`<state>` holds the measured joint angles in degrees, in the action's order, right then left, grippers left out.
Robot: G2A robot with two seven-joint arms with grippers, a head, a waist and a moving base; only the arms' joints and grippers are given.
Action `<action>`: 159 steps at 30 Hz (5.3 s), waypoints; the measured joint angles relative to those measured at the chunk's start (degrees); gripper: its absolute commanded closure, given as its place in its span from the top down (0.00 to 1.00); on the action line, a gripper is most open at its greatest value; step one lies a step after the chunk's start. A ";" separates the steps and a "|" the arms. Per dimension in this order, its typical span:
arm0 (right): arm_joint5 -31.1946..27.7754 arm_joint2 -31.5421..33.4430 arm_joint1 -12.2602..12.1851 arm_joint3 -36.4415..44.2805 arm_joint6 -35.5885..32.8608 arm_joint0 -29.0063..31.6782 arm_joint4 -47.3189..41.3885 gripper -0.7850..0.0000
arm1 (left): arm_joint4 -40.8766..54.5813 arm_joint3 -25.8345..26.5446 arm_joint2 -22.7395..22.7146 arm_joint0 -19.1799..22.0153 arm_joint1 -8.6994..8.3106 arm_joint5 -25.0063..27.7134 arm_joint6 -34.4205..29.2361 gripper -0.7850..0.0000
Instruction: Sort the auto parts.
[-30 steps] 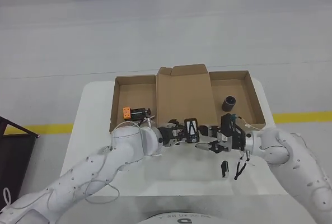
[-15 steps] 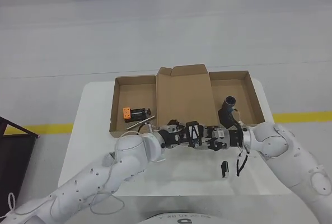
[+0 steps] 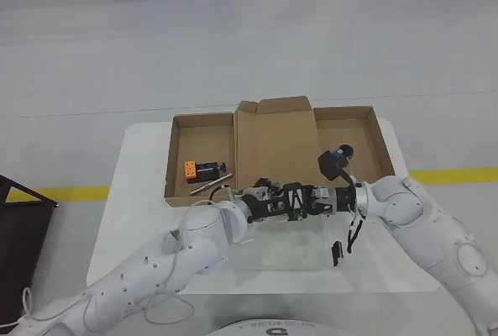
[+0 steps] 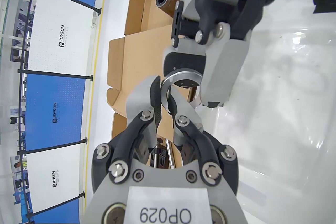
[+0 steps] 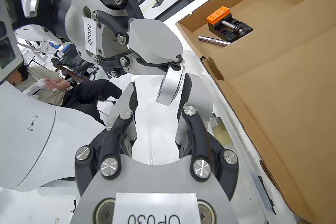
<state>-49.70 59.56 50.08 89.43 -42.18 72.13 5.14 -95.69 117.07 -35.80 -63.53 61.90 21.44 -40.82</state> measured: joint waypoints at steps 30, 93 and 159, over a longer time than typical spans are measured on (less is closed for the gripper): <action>-2.95 -1.70 0.16 -5.38 -1.12 -2.08 -2.49 0.00 | -4.64 0.79 -1.01 -2.71 2.49 1.61 -0.41 1.00; -8.47 8.38 1.56 -49.34 11.70 -19.83 -2.59 1.00 | 8.86 -1.01 -17.91 -13.45 -0.05 17.87 9.48 0.84; -8.30 29.22 -4.81 -6.77 40.44 14.47 18.69 1.00 | 18.58 -29.27 7.73 8.78 10.33 17.57 -5.03 0.69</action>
<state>-58.00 88.78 45.27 82.66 -1.74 86.60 23.83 -77.11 87.81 -28.07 -54.75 72.23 39.02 -45.84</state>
